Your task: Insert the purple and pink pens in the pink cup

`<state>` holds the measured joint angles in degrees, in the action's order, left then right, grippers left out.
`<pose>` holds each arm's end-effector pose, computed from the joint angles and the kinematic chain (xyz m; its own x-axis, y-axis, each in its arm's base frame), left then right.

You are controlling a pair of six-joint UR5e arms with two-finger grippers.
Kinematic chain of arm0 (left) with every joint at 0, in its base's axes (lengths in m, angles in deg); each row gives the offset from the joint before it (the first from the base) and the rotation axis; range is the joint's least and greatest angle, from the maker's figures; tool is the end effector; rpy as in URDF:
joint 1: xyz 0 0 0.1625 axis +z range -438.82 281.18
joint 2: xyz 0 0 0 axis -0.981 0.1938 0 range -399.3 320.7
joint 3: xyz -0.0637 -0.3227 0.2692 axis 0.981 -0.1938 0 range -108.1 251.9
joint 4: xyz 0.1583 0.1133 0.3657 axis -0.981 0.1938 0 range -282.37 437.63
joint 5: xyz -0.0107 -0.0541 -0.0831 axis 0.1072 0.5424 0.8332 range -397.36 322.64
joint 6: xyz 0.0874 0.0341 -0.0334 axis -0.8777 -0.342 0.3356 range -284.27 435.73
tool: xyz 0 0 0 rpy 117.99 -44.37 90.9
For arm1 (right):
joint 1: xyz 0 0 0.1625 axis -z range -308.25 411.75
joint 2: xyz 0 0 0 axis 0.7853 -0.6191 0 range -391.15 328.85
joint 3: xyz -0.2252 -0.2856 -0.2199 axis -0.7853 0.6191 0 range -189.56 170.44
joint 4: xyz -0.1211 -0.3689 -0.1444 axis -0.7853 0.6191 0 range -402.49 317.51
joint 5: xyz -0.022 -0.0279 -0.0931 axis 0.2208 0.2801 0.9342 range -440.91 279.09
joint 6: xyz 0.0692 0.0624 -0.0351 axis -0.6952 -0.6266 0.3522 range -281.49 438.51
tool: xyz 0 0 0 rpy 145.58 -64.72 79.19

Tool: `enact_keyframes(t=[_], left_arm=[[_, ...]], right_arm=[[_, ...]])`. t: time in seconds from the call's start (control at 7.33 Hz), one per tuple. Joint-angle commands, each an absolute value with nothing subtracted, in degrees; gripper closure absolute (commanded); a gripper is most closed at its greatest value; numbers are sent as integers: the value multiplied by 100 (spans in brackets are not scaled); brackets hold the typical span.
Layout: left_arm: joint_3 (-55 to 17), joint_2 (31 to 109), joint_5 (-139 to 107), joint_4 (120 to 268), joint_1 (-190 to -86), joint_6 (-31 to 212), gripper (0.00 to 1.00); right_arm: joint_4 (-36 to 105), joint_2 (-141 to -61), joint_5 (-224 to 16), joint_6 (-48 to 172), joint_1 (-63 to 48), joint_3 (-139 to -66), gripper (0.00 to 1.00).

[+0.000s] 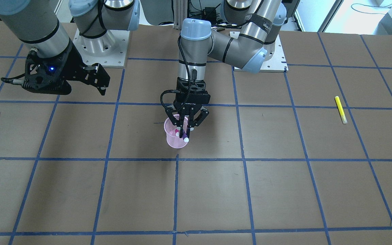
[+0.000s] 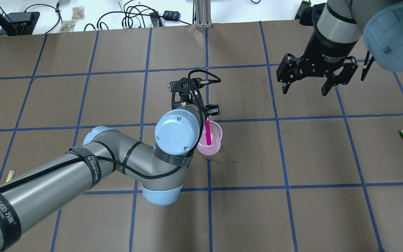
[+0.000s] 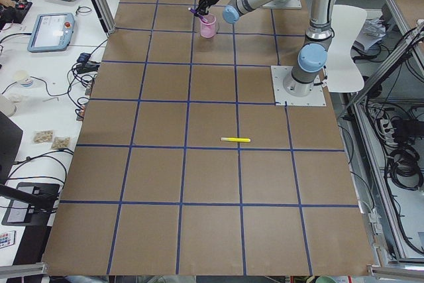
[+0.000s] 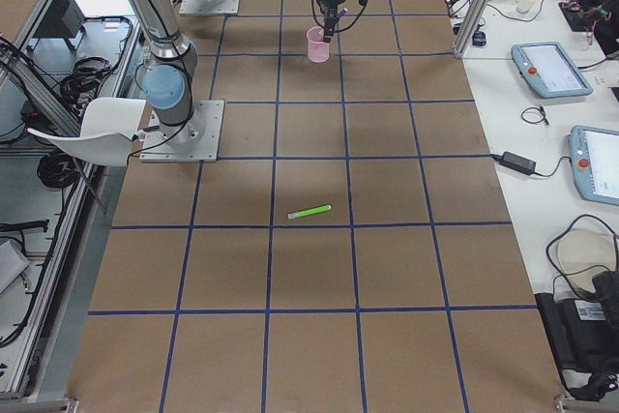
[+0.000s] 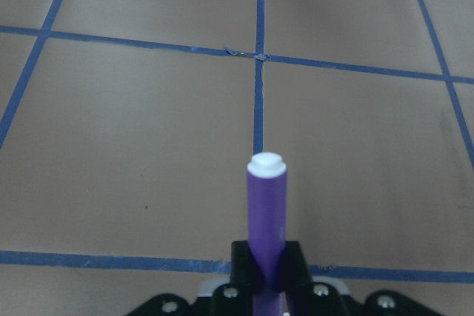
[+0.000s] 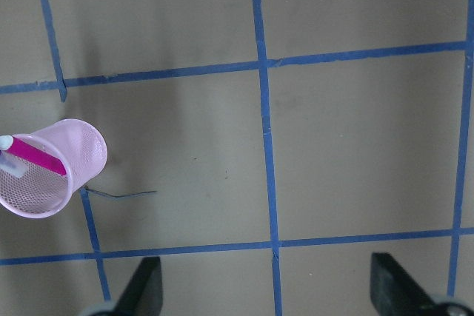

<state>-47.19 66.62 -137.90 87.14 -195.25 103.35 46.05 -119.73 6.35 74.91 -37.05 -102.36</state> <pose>-0.3399 -0.4251 0.2720 -0.9899 -0.0345 0.1372 -0.1089 0.8049 -0.5833 0.1277 -0.4939 0.4496 -0.9953 0.0880 -0.0413 0.0834 0.9913 0.1017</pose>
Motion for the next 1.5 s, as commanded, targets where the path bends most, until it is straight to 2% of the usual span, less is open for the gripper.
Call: enact_keyframes(t=[0.0,0.14,0.68,0.95,1.36], left_arm=[[-4720,6661,-13791,8712,-19519,10368,14],[-4720,6670,-13774,8721,-19519,10516,0],[-4658,6617,-13756,8712,-19484,10527,0],[-4265,6415,-13414,9087,-19161,10483,0],[-2738,6100,-13176,12217,-18423,9819,0]], right_arm=[[4627,-11983,645,7499,-3606,-10447,0],[4671,-12010,506,7482,-3623,-10439,0],[4680,-12098,627,7587,-3658,-10465,0],[4654,-12185,871,7490,-3676,-10465,0],[4628,-12203,909,7481,-3702,-10465,0]])
